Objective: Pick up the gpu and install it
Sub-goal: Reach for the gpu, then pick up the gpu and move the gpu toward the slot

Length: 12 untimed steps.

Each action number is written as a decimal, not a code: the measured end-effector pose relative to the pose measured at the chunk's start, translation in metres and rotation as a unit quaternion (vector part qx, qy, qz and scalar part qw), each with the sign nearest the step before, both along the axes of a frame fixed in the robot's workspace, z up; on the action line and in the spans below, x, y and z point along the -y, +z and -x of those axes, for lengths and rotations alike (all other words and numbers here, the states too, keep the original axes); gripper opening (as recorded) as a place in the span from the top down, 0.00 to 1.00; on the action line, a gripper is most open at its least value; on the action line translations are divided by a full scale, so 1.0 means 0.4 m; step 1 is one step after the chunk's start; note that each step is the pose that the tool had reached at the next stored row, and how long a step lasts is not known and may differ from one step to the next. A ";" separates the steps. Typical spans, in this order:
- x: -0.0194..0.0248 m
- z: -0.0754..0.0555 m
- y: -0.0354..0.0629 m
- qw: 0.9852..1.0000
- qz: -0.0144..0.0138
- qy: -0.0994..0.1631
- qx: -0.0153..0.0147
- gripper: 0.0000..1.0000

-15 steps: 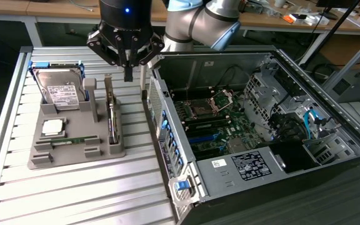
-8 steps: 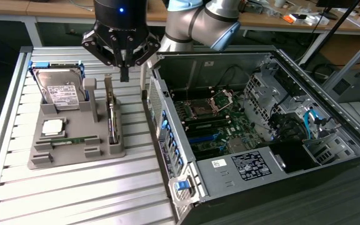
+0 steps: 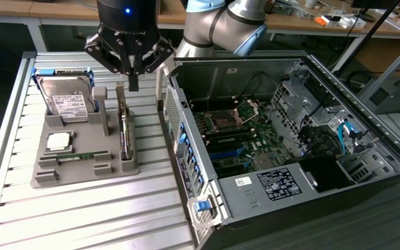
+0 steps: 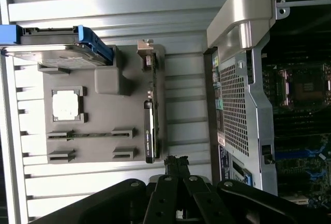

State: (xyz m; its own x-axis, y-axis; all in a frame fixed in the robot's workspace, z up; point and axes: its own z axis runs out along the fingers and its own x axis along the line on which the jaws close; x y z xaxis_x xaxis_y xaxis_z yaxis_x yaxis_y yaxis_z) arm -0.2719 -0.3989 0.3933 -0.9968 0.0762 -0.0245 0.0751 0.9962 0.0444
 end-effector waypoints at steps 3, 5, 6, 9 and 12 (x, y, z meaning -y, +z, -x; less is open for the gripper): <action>0.000 0.005 0.000 1.000 0.000 0.000 0.000 0.89; 0.000 0.005 0.000 1.000 0.000 0.000 0.000 0.89; 0.000 0.005 0.000 1.000 0.000 0.000 0.000 0.89; 0.000 0.005 0.000 1.000 0.000 0.000 0.000 0.89; 0.000 0.005 0.000 1.000 0.000 0.000 0.000 0.89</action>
